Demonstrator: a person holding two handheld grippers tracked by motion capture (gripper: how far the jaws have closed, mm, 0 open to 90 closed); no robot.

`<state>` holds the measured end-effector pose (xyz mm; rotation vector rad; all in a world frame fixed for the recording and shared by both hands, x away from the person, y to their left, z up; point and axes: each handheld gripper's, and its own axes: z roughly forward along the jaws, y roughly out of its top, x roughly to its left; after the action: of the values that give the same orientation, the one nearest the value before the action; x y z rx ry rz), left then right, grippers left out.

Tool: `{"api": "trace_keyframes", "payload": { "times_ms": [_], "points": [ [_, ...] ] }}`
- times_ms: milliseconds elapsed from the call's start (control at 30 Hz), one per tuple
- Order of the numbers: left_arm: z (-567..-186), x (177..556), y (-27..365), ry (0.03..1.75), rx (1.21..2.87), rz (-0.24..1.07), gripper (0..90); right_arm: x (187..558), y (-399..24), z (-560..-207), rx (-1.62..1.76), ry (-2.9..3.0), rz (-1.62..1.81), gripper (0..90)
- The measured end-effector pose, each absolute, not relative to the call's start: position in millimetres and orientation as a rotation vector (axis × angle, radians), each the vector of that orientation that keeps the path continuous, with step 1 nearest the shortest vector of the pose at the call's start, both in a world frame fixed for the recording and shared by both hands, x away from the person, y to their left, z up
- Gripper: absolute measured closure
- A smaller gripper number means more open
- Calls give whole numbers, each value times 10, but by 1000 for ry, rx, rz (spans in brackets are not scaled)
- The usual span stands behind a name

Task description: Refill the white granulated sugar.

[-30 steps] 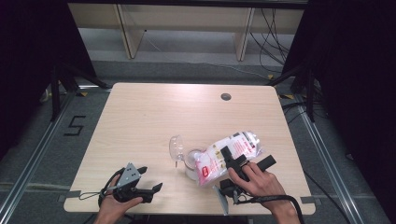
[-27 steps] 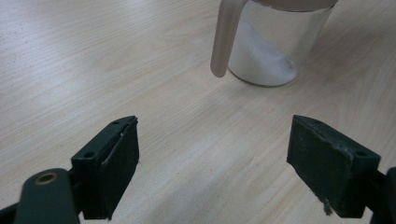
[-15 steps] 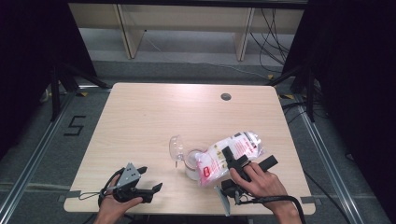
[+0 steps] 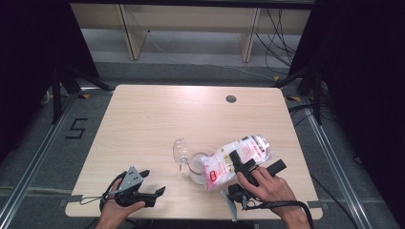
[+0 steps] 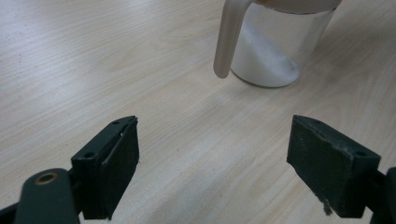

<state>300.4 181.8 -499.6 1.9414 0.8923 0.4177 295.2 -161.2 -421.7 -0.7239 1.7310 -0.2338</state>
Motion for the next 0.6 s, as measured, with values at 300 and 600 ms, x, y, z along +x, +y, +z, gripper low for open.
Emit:
{"api": "trace_keyframes", "payload": {
  "times_ms": [300, 600],
  "points": [
    [-4991, 3001, 1819, 891, 1942, 419, 165, 2950, -1632, -4225, -733, 1745, -244, 692],
    [-4996, 3006, 1819, 893, 1938, 417, 165, 2913, -1659, -4219, -696, 1754, -240, 693]
  ]
}}
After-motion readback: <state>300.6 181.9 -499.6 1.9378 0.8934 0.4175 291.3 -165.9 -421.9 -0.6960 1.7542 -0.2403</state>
